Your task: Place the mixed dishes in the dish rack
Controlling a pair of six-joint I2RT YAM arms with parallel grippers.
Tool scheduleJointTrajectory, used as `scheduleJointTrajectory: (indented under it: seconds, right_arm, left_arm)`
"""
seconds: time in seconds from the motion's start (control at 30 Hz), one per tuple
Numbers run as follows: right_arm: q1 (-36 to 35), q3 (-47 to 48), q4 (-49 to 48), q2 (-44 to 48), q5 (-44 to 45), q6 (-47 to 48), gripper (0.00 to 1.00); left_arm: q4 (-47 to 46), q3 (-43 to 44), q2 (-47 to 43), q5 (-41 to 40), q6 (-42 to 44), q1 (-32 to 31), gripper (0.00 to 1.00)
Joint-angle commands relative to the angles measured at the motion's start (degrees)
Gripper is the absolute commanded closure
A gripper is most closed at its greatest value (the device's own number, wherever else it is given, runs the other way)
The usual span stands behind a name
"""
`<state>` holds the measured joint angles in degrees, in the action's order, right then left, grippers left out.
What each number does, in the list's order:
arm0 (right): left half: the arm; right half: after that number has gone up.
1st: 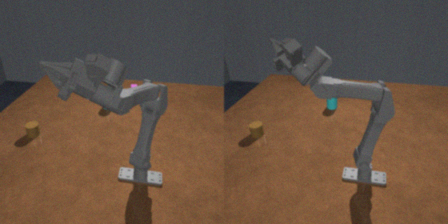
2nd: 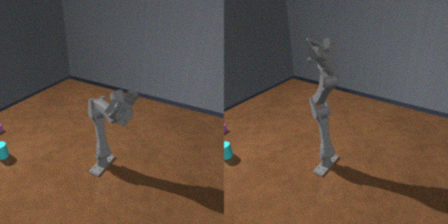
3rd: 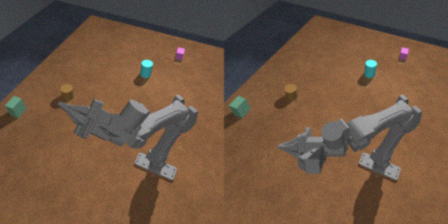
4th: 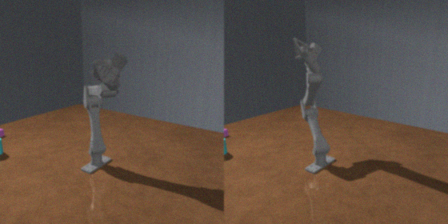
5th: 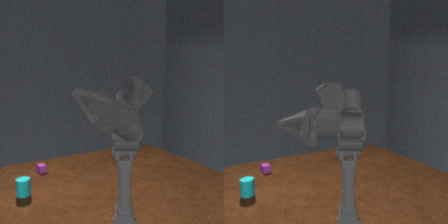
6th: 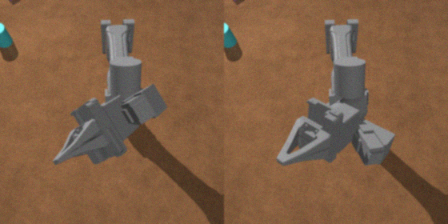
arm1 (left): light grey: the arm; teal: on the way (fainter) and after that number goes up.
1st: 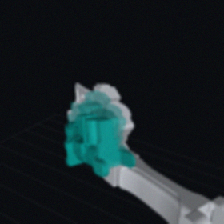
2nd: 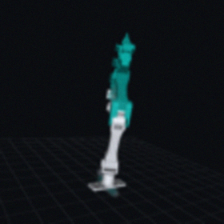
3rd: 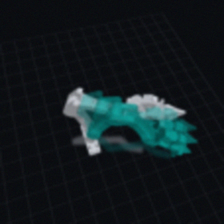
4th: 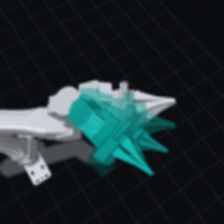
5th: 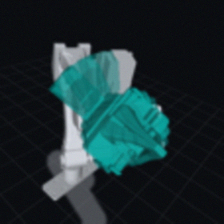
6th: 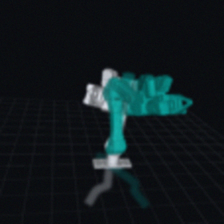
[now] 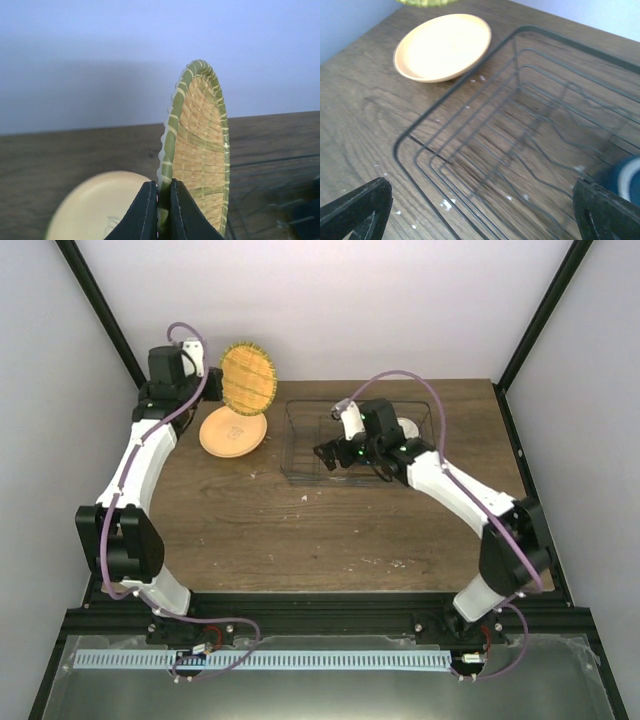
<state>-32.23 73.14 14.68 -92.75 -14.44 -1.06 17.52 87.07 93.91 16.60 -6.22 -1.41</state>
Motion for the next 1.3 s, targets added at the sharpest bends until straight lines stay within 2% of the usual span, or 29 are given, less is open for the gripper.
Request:
scheduleJointTrajectory:
  seconds: [0.0, 0.13, 0.27, 0.43, 0.63, 0.87, 1.07, 1.2, 1.27]
  right_arm:
    - [1.72, -5.81, -0.15, 9.30, 11.77, -3.18, 0.00]
    - [3.71, -11.83, 1.99, 17.83, 21.90, -8.88, 0.00]
    - [3.92, -17.68, 3.13, 25.99, 29.18, -12.28, 0.00]
    - [4.06, -23.68, 3.50, 33.29, 32.54, -15.28, 0.00]
    - [4.02, -26.27, 5.89, 40.58, 36.17, -15.64, 0.00]
    - [4.15, -27.50, 8.07, 43.24, 37.36, -15.69, 0.00]
    - [4.18, -27.53, 7.71, 42.61, 36.75, -15.89, 0.00]
    - [4.26, -27.70, 7.39, 42.33, 36.59, -15.90, 0.00]
    - [4.23, -27.92, 7.30, 42.31, 36.47, -15.81, 0.00]
  left_arm:
    - [2.00, 4.22, -2.27, -15.84, 13.77, -6.28, 1.00]
    - [0.97, 6.28, -2.41, -19.39, 20.17, -11.36, 1.00]
    - [-0.51, 7.64, -1.75, -25.91, 30.22, -18.29, 1.00]
    - [-2.51, 9.35, 1.26, -32.61, 41.52, -25.93, 1.00]
    - [-6.42, 9.29, 7.44, -40.84, 57.76, -33.74, 1.00]
    - [-11.69, 7.71, 11.48, -45.48, 71.18, -39.16, 1.00]
    - [-14.70, 6.67, 10.48, -44.55, 78.03, -40.91, 1.00]
    - [-18.48, 2.78, 9.59, -43.54, 85.25, -41.42, 1.00]
    - [-18.21, 2.40, 9.55, -42.98, 85.66, -41.57, 1.00]
